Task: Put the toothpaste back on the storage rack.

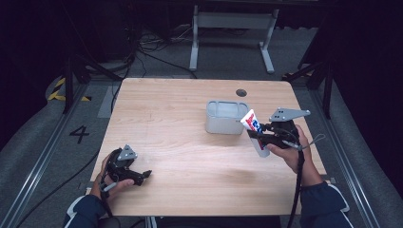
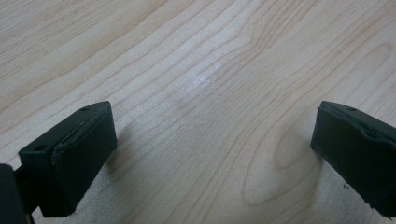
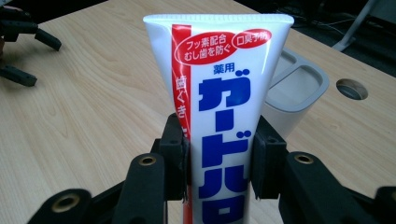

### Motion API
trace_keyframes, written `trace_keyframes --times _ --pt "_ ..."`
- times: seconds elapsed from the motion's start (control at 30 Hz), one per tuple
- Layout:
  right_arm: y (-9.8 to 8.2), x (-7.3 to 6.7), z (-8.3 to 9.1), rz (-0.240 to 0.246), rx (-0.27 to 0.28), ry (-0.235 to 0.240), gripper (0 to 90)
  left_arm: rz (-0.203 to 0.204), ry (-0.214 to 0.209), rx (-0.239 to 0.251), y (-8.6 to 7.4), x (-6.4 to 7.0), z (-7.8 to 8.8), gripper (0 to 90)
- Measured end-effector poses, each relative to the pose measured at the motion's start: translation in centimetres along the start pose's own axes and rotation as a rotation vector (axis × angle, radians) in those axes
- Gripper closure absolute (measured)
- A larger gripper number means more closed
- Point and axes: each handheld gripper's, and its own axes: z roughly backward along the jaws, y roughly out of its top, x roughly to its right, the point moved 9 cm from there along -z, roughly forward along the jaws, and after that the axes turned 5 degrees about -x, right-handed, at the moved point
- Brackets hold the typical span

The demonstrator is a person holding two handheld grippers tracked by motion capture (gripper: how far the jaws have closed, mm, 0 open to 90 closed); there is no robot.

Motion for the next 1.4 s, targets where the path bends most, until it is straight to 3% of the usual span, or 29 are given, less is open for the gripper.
trace_keyframes --times 0.57,1.4 --pt "2.7 1.0 -0.1 -0.003 0.04 -0.016 63.8 -0.001 -0.002 -0.002 0.0 0.0 0.0 0.7" --pt "9.1 1.1 -1.6 0.043 0.109 -0.021 63.8 0.0 0.0 0.001 0.0 0.0 0.0 0.6"
